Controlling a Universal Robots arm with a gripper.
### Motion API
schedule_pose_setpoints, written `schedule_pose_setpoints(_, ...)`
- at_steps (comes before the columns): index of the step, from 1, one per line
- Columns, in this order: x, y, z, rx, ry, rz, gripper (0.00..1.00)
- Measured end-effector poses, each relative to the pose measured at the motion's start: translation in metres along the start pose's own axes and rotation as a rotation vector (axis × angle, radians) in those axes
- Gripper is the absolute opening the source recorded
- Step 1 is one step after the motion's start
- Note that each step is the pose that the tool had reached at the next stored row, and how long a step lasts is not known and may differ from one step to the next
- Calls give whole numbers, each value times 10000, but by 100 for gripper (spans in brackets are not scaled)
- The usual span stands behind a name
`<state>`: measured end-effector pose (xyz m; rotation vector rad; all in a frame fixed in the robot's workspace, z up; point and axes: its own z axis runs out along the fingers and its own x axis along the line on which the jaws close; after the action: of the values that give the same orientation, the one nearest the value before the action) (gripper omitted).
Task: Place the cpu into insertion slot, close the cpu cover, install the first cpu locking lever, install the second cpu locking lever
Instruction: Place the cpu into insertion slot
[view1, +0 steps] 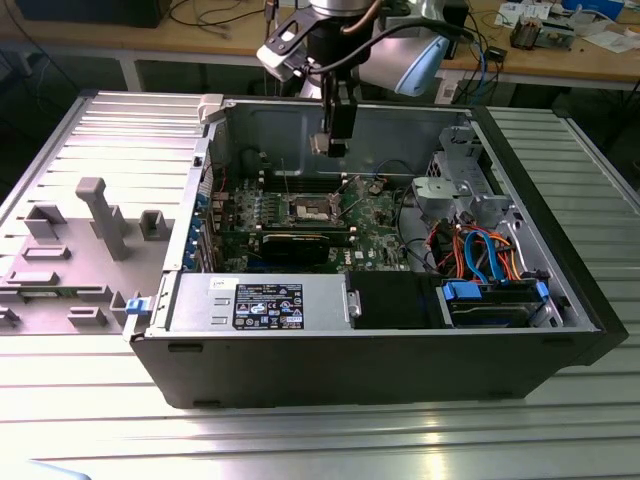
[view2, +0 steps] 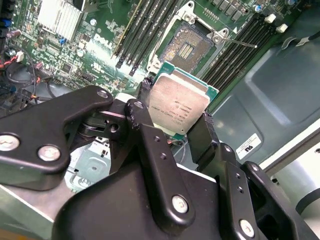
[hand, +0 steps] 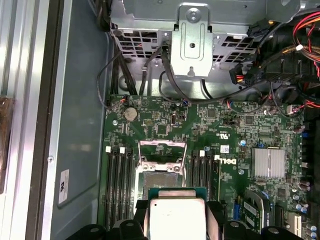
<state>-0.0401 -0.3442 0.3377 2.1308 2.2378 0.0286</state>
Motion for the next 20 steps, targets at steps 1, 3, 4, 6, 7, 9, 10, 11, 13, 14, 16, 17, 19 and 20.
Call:
schedule_pose_setpoints(1, 0, 0, 5, -1, -1, 2, 54)
schedule_pose_setpoints(3, 0, -4, 11, -1, -2, 1, 54)
schedule_pose_setpoints(4, 0, -4, 11, -3, -3, 2, 54)
schedule_pose_setpoints(6, 1, -4, 12, -10, -1, 1, 54)
schedule_pose_setpoints(7, 1, -4, 12, -12, -1, 2, 54)
schedule_pose_setpoints(9, 1, -17, 18, -16, 1, 4, 54)
schedule_pose_setpoints(10, 2, -24, 23, -17, 2, 3, 54)
schedule_pose_setpoints(11, 2, -31, 31, -16, -2, 3, 54)
schedule_pose_setpoints(13, 3, -37, 43, -16, -2, 2, 54)
schedule_pose_setpoints(14, 3, -37, 52, -15, -2, 0, 54)
schedule_pose_setpoints(16, 3, -39, 57, -15, -3, 2, 54)
schedule_pose_setpoints(17, 3, -39, 57, -16, -2, 2, 54)
schedule_pose_setpoints(19, 3, -40, 64, -15, -6, 2, 54)
schedule_pose_setpoints(20, 3, -40, 65, -16, -5, 2, 54)
